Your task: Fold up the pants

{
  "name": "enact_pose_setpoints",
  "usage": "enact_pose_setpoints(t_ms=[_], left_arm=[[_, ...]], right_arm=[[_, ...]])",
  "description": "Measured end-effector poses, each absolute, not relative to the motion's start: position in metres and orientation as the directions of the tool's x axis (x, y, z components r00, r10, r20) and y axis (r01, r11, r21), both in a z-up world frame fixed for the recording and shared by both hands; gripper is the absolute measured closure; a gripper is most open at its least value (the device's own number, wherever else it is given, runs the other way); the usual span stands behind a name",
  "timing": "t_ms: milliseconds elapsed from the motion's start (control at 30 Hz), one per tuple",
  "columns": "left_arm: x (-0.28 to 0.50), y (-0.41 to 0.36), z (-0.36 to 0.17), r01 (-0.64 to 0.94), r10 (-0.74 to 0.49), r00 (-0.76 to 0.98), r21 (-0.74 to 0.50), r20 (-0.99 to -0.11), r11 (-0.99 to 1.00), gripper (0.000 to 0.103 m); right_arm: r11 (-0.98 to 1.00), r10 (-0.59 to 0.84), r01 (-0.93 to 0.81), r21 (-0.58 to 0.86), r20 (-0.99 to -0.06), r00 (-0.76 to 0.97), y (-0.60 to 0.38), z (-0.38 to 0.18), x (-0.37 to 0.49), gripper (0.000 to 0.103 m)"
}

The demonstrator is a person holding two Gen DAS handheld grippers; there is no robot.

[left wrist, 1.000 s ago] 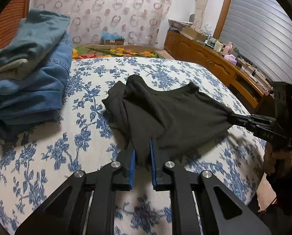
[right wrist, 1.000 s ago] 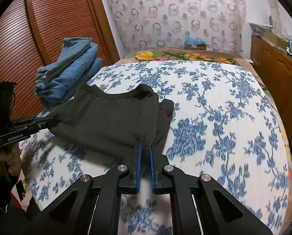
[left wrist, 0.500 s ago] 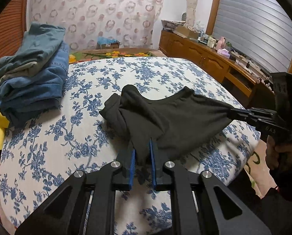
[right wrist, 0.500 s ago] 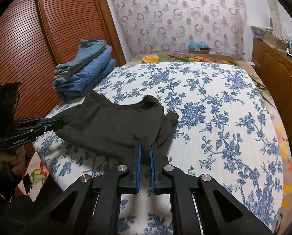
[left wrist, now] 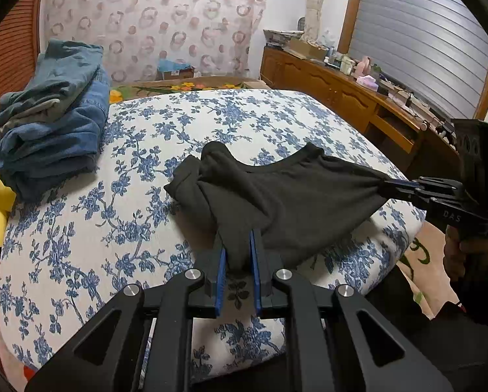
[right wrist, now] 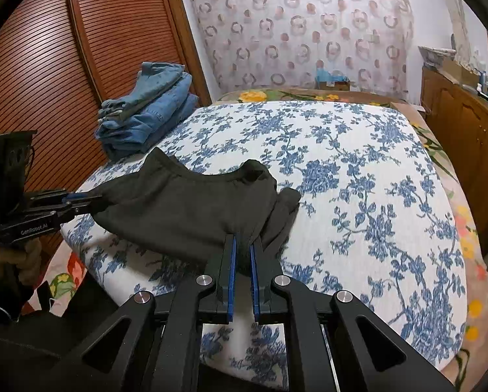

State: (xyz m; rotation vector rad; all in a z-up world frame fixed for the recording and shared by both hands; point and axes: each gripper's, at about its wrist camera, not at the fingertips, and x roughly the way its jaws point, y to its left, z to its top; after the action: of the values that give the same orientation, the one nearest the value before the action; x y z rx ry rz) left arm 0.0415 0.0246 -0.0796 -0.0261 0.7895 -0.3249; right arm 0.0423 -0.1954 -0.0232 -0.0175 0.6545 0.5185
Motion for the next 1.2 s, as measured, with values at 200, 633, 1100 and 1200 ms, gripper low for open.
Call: enact_pose_setpoints(t_ms=[200,633,1100,1200], left_arm=[[0.037,0.025,-0.084,0.277,-0.296,0.647,-0.145,-0.703,0.95,0.088],[0.03,0.022,-0.095,0.284,-0.292,0.623,-0.138,-0.725,0.949,0.088],[0.044,0.029,-0.078,0.265,-0.285,0.658,-0.139,-0.697,0.954,0.039],[0.054,0.031,-0.077,0.243,-0.278,0.672,-0.15,-0.687,0.958,0.024]], right_arm=[[0.869,0.46,-0.471,0.151,-0.598,0.657,-0.196,-0.027,0.036,0.096],[0.865,0.459,-0.482,0.14,-0.608,0.647,-0.193,-0.03,0.027,0.096],[0.883,0.436,-0.459,0.097,-0.529,0.728,-0.196,0.0,0.014,0.068],[0.892,0.418,-0.444,0.087,-0.536,0.733,-0.192,-0.001,0.02,0.06]])
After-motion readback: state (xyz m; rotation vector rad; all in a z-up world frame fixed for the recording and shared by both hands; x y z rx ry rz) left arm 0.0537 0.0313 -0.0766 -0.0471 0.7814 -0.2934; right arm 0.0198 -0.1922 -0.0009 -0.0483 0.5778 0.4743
